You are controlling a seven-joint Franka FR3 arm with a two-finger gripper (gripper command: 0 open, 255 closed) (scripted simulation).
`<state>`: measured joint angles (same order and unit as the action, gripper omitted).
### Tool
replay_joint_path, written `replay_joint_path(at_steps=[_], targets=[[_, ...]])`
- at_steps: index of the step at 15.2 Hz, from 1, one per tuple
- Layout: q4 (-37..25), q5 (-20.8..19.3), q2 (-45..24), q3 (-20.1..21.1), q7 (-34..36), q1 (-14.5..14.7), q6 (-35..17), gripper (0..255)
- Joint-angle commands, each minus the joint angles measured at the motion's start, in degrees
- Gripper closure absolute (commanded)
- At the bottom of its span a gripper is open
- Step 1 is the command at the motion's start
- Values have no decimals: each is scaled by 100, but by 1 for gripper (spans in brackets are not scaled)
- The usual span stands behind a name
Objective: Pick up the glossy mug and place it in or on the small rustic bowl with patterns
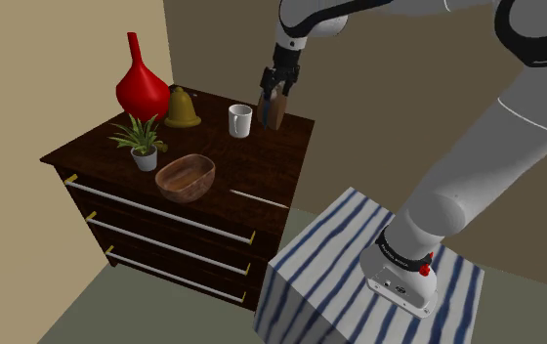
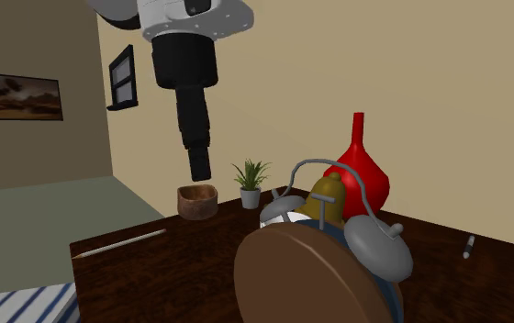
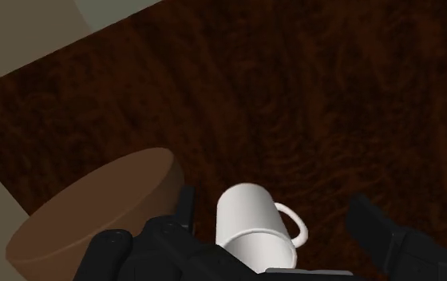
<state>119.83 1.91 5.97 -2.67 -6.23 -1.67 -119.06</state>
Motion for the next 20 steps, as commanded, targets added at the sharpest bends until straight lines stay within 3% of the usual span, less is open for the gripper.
replay_joint_path(at_steps=[1,11,20], targets=[[-391,77,-504,-7,-45,9,-93,0],[-2647,463,-2857,-22,-416,-157,-80,0],[-2465,472,-3135,52,-423,-186,-542,0]])
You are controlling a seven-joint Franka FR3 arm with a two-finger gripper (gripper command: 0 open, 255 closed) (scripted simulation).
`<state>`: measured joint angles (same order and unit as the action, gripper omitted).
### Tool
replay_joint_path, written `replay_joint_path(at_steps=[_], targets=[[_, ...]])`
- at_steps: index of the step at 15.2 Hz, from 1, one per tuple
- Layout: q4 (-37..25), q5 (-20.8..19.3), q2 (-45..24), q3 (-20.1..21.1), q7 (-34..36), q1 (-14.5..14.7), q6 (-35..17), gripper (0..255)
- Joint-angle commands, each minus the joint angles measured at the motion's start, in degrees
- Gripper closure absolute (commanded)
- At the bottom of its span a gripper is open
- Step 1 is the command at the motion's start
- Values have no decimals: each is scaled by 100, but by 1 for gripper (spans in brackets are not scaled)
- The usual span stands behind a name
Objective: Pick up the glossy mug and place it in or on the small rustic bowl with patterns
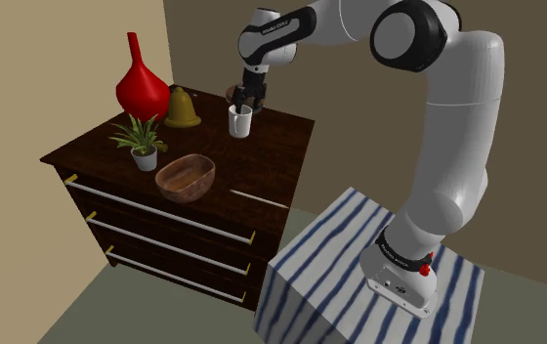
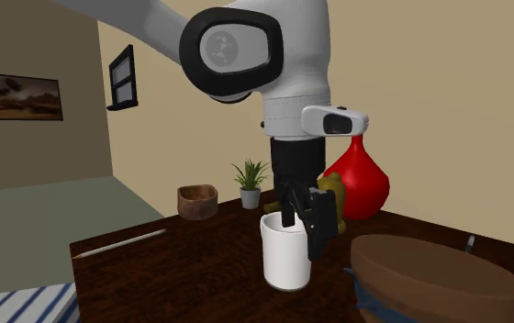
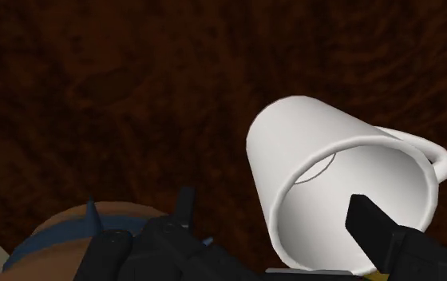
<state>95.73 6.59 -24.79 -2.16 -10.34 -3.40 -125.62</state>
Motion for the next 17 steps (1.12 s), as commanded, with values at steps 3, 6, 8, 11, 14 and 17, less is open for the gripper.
replay_joint_path(at_steps=[3,6,8,11,14,17], targets=[[-55,4,-59,1,-12,-13,115,0],[-55,4,-59,1,-12,-13,115,0],[-55,4,-59,1,-12,-13,115,255],[-54,4,-59,1,-12,-13,115,255],[-55,4,-59,1,-12,-13,115,255],[-55,4,-59,1,-12,-13,115,255]])
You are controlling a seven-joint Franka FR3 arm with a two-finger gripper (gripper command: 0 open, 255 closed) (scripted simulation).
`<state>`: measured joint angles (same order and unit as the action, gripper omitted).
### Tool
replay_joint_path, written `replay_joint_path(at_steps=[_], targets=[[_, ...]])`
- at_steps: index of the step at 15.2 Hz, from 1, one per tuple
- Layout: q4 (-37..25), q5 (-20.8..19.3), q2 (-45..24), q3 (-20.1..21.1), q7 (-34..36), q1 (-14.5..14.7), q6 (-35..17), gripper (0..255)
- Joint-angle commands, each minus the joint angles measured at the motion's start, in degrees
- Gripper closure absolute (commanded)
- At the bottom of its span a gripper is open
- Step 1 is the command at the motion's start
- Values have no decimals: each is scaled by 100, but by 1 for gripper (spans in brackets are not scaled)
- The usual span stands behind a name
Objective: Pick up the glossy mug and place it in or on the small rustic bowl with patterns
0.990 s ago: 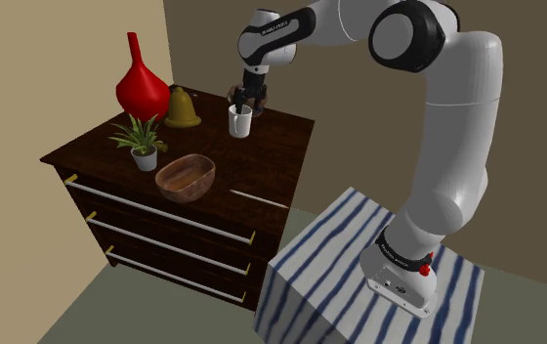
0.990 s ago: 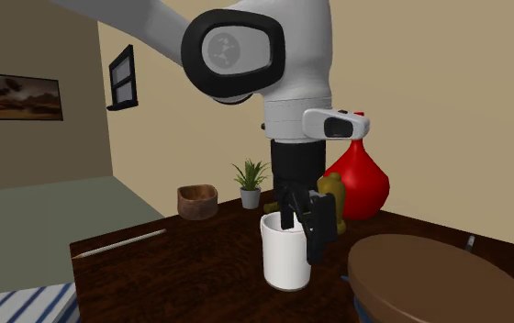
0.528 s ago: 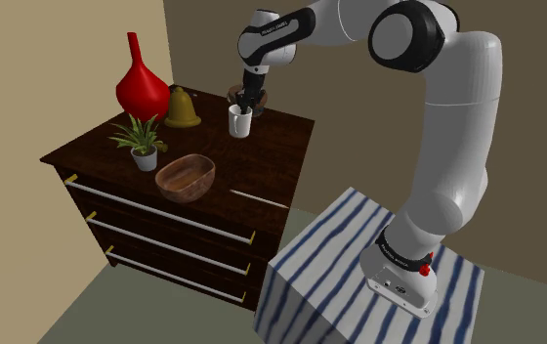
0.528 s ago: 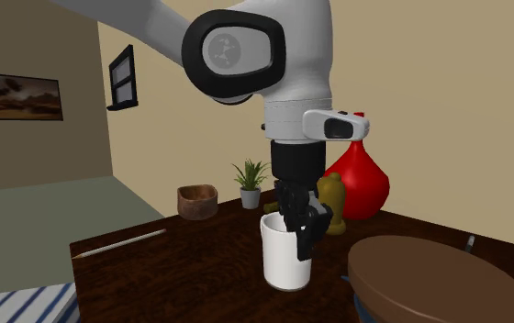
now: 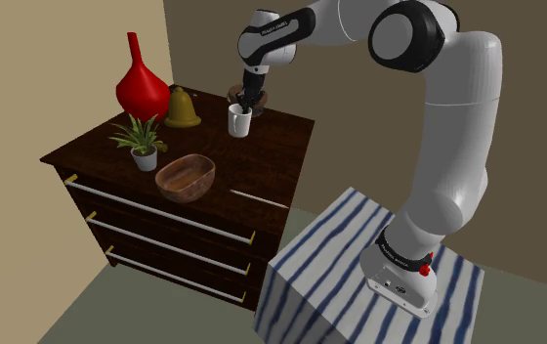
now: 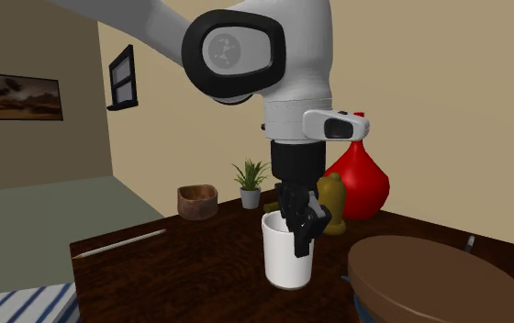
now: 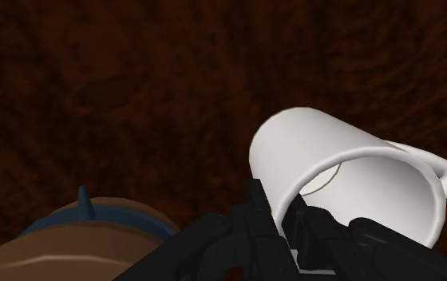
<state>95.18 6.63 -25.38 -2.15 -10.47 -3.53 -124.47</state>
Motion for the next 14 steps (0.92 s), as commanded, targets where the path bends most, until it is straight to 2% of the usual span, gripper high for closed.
replay_joint_path(at_steps=[1,14], targets=[[-32,-5,31,-2,7,1,63,255],[-589,-61,340,-22,94,1,925,255]])
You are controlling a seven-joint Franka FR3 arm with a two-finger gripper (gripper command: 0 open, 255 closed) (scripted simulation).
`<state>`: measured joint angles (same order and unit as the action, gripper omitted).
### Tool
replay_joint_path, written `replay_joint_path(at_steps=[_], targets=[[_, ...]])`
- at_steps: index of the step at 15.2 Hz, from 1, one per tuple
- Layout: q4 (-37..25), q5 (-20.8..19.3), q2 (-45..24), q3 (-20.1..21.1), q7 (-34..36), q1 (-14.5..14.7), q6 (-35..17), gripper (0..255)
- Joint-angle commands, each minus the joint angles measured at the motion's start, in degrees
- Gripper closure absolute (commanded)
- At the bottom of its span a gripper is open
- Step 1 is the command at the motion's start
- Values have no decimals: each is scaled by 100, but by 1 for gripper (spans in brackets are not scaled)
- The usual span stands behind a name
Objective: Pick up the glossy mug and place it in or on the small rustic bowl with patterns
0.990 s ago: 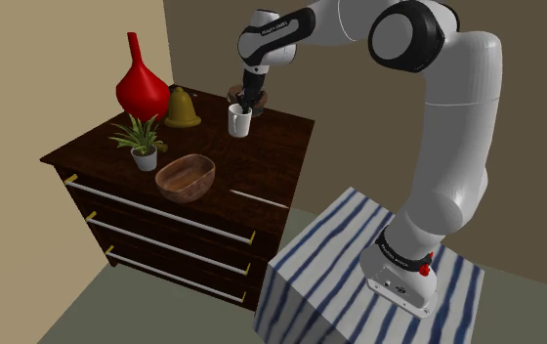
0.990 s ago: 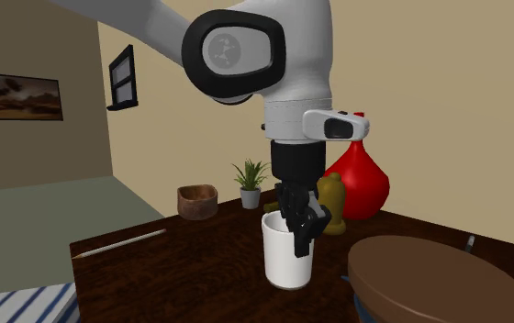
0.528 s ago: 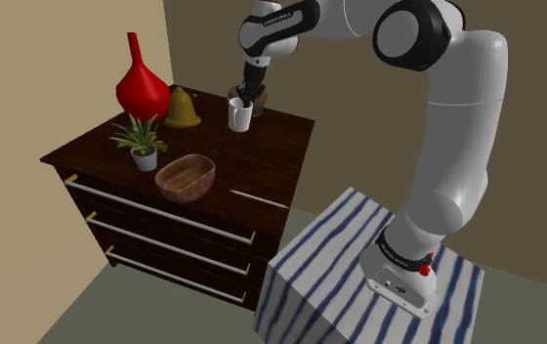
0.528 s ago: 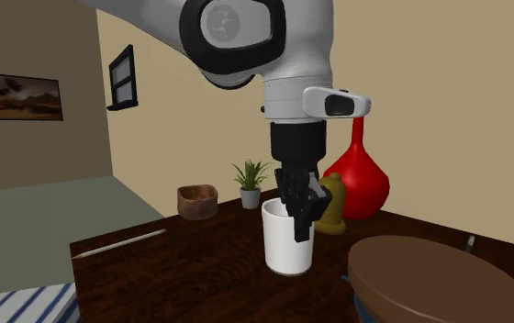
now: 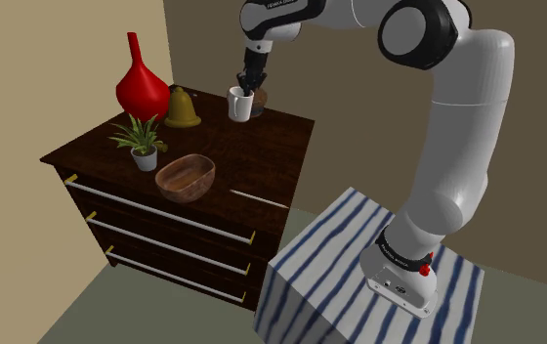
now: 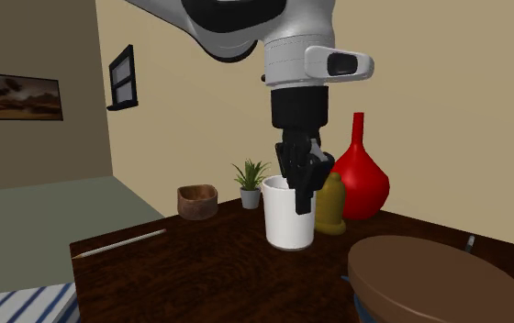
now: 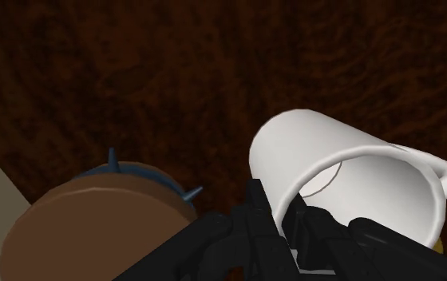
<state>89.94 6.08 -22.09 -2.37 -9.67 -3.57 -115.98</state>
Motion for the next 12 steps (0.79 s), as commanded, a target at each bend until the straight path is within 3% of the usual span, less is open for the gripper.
replay_joint_path(at_steps=[1,12], targets=[[-118,-9,28,-1,21,4,146,255],[-829,-39,120,-10,89,-5,947,255]])
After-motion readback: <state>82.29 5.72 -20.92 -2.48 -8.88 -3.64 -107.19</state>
